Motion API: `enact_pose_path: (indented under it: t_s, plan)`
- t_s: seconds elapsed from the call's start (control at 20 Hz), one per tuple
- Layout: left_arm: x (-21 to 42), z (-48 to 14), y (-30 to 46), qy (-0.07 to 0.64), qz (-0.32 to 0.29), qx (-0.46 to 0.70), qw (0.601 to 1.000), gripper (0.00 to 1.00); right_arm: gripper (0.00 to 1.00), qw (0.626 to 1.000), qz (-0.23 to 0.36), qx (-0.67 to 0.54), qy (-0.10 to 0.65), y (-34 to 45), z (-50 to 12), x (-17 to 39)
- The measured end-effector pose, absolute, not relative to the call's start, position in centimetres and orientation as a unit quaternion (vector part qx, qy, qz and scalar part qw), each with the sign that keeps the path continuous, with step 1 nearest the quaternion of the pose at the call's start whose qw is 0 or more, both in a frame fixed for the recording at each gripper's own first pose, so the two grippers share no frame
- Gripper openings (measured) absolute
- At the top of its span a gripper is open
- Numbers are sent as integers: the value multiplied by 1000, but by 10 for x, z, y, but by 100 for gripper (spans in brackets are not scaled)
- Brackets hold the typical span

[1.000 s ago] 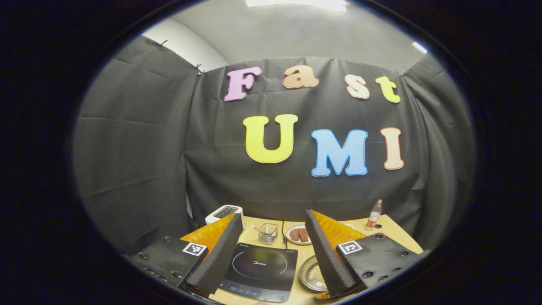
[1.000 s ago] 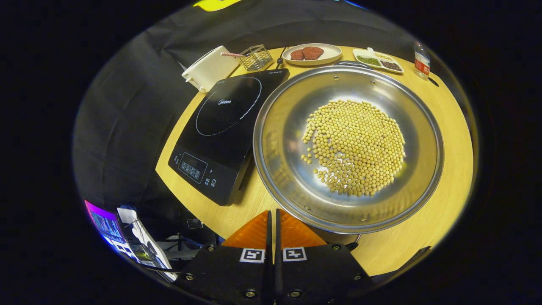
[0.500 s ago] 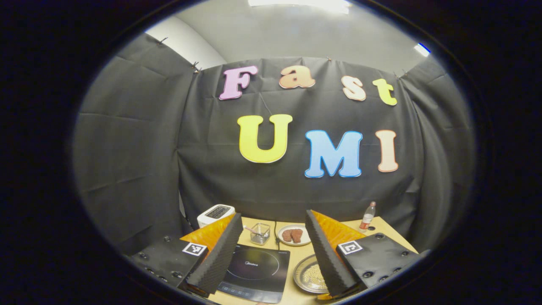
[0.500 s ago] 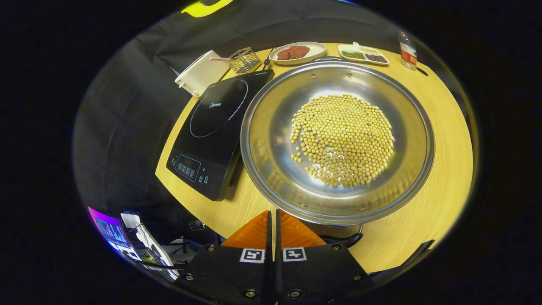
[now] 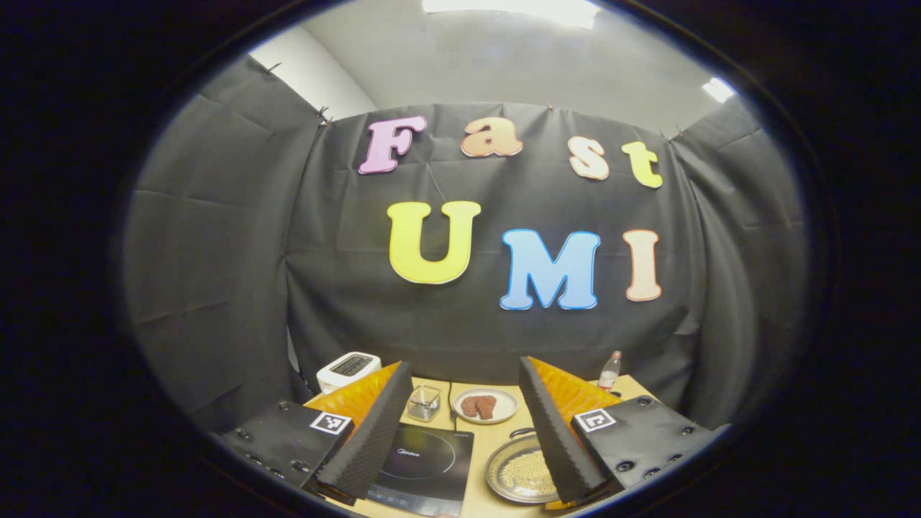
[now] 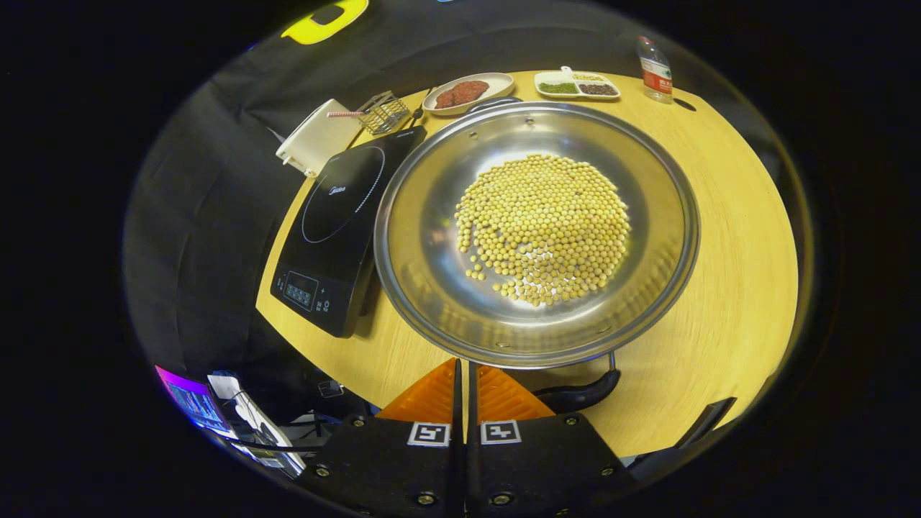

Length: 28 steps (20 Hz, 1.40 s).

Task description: First push the handle of the pot to place it horizontally, then grasp the pot with both hands and set it on the induction cooktop.

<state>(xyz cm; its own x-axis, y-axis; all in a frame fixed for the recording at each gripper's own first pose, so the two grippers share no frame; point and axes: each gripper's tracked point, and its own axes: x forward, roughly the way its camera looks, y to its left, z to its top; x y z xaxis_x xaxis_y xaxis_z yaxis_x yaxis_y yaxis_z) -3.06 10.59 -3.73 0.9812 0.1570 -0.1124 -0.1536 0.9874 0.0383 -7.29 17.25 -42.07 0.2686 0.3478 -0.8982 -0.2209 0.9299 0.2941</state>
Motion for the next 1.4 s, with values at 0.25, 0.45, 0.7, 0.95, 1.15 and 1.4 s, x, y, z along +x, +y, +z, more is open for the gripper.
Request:
enact_pose_path:
  t_s: [0.25,0.45,0.7,0.95,1.15,1.4]
  plan:
    - [-30,-33,98,49,71,19,996,98,2,799,147,64,579,142,-421,-68]
    - [-29,-35,94,50,67,18,996,95,2,800,130,58,583,121,-424,-65]
    - [-29,-42,89,57,64,16,996,95,0,803,113,49,583,96,-427,-57]
    - [-28,-44,83,58,65,11,996,95,1,810,94,26,578,65,-429,-43]
    - [-26,-47,78,58,71,4,996,95,2,814,87,24,574,46,-430,-33]
    - [-24,-52,65,64,75,7,995,95,1,819,71,11,569,15,-431,-13]
